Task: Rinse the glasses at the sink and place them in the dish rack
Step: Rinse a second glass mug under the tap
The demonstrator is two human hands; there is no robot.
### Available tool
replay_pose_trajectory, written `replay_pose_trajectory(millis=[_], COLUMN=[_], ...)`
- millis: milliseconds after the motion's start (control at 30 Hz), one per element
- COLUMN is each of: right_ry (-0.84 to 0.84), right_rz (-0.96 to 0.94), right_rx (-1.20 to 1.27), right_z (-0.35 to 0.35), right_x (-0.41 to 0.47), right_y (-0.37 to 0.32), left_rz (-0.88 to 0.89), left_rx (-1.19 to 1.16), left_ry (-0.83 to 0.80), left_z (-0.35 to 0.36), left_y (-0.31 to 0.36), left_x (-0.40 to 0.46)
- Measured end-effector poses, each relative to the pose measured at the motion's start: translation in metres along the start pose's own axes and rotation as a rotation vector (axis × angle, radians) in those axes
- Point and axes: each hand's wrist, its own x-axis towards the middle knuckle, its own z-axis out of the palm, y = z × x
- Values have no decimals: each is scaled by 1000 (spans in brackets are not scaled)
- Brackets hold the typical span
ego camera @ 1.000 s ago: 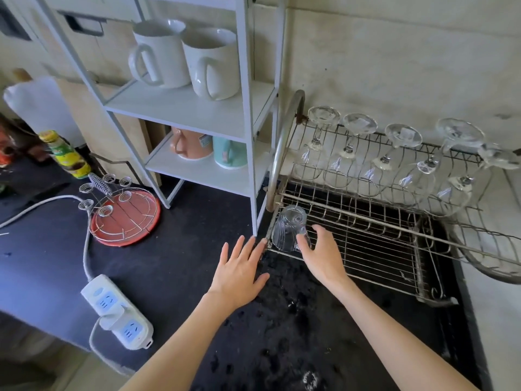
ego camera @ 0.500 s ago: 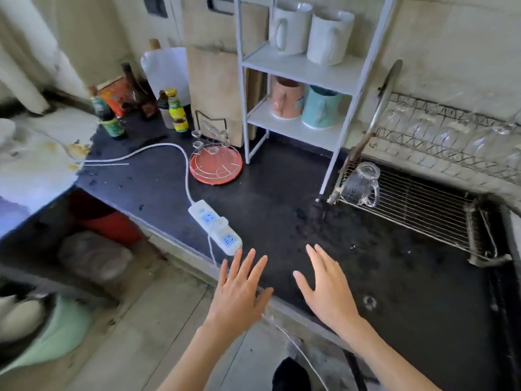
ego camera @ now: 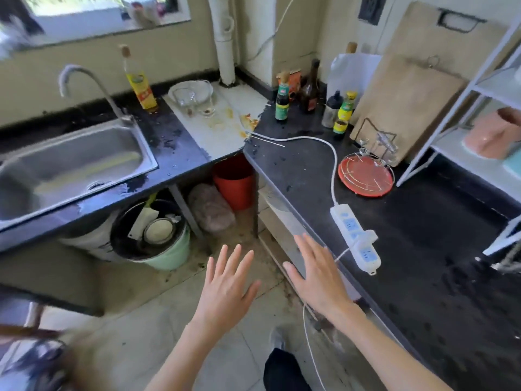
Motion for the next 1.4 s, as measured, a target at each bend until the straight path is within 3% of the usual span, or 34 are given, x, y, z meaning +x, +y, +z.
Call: replay_pose_trajectory(millis=[200,400,667,1033,1267,1400], right_ry=[8,-46,-155,-151,-68,-200], right_rz=[-153,-251,-264,-209,-184,-186], right_rx=[-4,-27,-78,-107,-121,-283], right_z=[9,-4,-3,26,20,22], right_x=[119,255,393,566,685,748], right_y=[-44,-71,-110,-172,-213,-224], left_rz=[-100,-238,-368,-325,-238,-231], left_rx=[64,-49,-105,-92,-130,-131], left_ry=[99,202,187,118,197,187], left_z=[-40,-75,-103,-137,-180,-183], left_y=[-81,-128,-185,-311,-360,-373], left_x=[71,164,258,394,466,484])
